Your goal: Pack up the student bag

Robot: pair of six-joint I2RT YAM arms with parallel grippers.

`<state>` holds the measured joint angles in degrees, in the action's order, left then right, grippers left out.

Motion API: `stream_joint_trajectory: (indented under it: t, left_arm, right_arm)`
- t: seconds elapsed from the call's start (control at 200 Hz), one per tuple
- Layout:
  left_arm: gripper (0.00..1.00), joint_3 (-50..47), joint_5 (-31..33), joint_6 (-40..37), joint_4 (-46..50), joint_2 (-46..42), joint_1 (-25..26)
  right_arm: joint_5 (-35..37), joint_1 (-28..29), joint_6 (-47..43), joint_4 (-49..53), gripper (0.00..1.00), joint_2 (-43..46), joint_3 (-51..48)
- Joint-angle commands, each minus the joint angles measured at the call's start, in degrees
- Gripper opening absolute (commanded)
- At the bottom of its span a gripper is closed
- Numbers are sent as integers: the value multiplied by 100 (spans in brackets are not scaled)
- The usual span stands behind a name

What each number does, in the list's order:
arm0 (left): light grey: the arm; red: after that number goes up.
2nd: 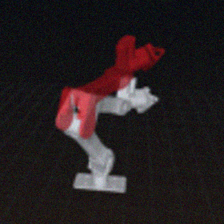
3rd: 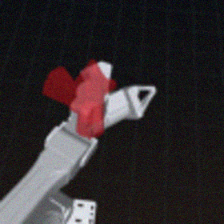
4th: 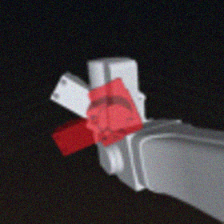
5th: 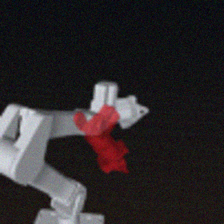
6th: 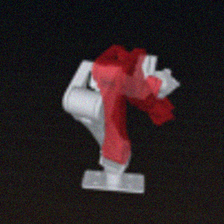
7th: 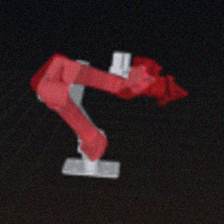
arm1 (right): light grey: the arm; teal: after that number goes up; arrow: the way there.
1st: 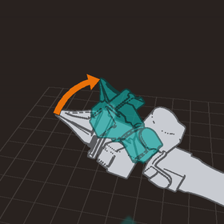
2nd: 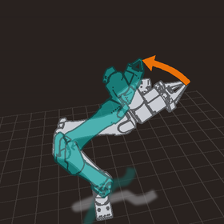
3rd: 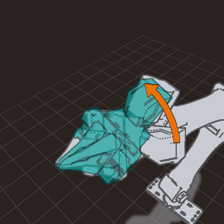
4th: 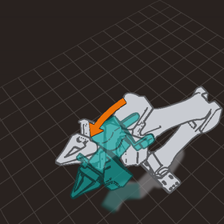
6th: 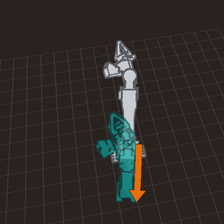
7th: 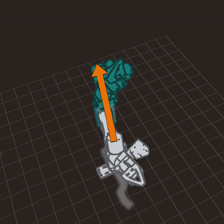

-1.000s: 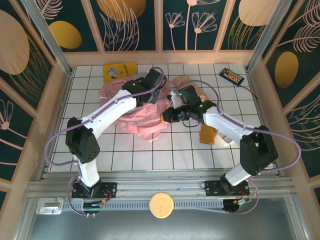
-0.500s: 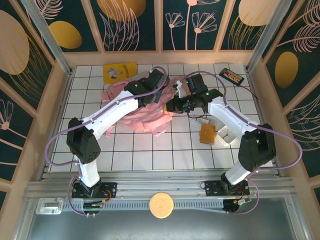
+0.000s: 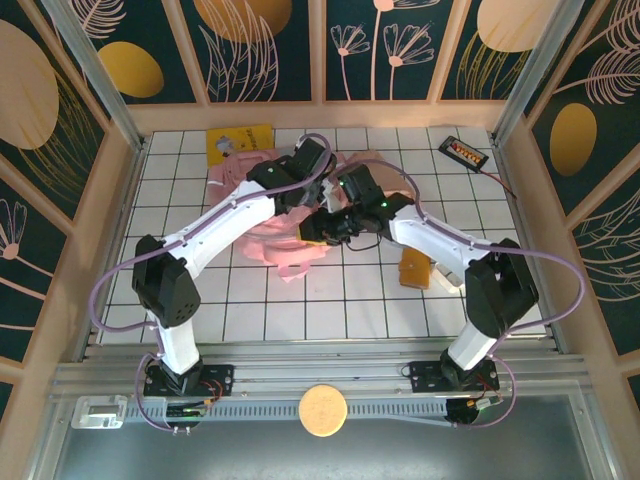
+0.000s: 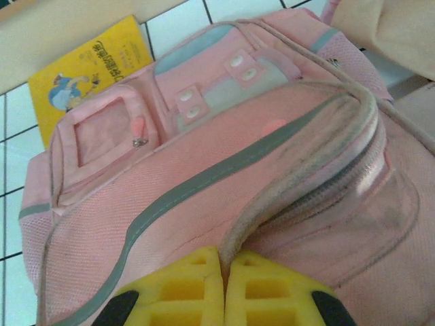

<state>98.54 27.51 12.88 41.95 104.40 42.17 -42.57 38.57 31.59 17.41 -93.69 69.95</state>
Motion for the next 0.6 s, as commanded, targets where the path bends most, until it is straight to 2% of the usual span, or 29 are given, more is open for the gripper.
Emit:
stream_joint_trajectory:
  t: [0.0,0.065,0.285,0.435,0.595]
  left_arm:
    - [0,-664,-415,-324,-1392,-717,34]
    - [0,-1216,-639,-696,-1790,-1132,17]
    - [0,-1923,-1019,-1078,-2060,-1794,-182]
    - [0,-1985,-1223,-1169,-2138,-1941,-272]
    - [0,-2020,-1375,-1299,-2210,-2110,-309]
  right_arm:
    - [-334,-204,353,-1086,56,696,-428]
    - [-304,-477,597,-1360,62,958,-715]
    - [-208,-1181,400,-810,63,1084,-717]
    - [-6,-1348,35,-230,63,929,-663]
    - [12,-1354,206,-539,64,871,-847]
